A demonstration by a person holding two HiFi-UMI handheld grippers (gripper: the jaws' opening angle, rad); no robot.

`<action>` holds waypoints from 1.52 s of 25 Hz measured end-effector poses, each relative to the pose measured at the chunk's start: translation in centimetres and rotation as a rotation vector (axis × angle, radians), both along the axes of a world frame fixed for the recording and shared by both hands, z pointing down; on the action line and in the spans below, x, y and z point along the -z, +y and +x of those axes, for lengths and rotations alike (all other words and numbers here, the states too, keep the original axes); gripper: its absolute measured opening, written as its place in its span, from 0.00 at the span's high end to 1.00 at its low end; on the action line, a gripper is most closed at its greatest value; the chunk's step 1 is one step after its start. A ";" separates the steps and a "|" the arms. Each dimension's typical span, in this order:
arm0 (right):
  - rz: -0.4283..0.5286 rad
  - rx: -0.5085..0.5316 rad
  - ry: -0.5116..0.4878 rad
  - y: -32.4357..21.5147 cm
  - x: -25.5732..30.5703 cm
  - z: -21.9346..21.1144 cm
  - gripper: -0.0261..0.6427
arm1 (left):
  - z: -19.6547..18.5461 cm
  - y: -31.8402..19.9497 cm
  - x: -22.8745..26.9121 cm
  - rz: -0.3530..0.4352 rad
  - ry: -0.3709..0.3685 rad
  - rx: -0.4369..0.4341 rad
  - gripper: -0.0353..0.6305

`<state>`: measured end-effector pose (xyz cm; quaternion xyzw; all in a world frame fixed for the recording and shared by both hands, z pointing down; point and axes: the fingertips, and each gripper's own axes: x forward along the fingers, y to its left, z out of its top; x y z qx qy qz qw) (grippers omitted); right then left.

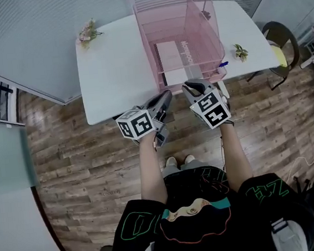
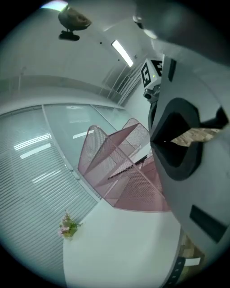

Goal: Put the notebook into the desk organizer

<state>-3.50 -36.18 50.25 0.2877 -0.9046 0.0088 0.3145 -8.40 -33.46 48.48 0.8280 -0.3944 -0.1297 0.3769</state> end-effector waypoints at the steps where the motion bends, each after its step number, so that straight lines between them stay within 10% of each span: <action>1: -0.013 -0.023 -0.028 -0.4 0.3 0.0 0.91 | -0.1 0.2 0.6 0.023 -0.015 -0.008 0.96; 9: -0.074 -0.148 -0.184 -0.8 1.6 -0.1 0.92 | -0.7 1.7 5.2 0.205 -0.056 -0.014 0.96; 19: 0.099 -0.242 -0.579 1.3 10.8 5.4 0.96 | 0.5 1.7 10.1 0.401 -0.359 0.146 0.95; 38: 0.292 -0.354 -0.525 3.2 14.8 8.8 0.96 | 0.1 2.9 12.3 0.429 -0.463 0.287 0.95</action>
